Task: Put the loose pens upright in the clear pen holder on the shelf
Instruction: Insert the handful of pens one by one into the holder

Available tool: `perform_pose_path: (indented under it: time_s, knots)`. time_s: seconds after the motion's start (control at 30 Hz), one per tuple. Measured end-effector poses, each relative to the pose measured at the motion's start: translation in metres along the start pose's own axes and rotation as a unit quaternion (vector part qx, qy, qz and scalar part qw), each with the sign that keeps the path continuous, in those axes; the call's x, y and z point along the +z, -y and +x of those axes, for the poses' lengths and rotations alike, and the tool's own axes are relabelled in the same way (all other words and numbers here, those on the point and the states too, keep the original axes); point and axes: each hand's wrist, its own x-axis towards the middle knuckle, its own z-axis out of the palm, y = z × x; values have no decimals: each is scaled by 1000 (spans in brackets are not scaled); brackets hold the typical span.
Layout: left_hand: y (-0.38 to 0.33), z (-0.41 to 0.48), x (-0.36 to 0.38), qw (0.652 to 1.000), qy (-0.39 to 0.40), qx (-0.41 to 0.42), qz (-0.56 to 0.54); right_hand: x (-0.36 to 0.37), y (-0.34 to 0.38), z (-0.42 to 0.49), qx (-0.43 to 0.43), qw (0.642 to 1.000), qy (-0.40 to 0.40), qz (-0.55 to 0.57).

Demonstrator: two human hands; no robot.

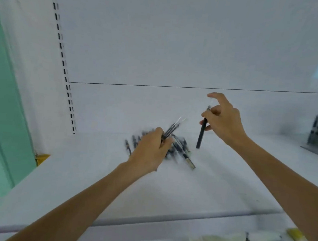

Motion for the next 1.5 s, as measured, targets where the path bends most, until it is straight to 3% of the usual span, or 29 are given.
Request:
perform_pose_path:
  time_s: [0.1,0.23,0.43,0.7,0.9,1.1,1.37,1.5]
  knots:
    - [-48,11,46,999,33,39,-11,-67,-22,-14,16,997,-65,-29]
    - [-121,18,110,996,47,74,-6,-162,-53,-43,32,992,-82,-87]
    - [-228,15,218,988,91,82,-95,-309,-99,-87,88,975,-107,-174]
    - [-312,25,298,978,113,98,-146,-416,-143,-118,117,966,-129,-191]
    - [-317,62,322,975,132,61,-167,-437,-176,-76,70,965,-205,-148]
    - [-323,108,326,980,126,73,-139,-422,-205,-6,29,976,-164,-138]
    - [-319,128,345,981,108,14,-161,-421,-234,63,-53,979,-173,-94]
    - [-320,129,350,980,75,-25,-182,-418,-256,87,-133,976,-136,-105]
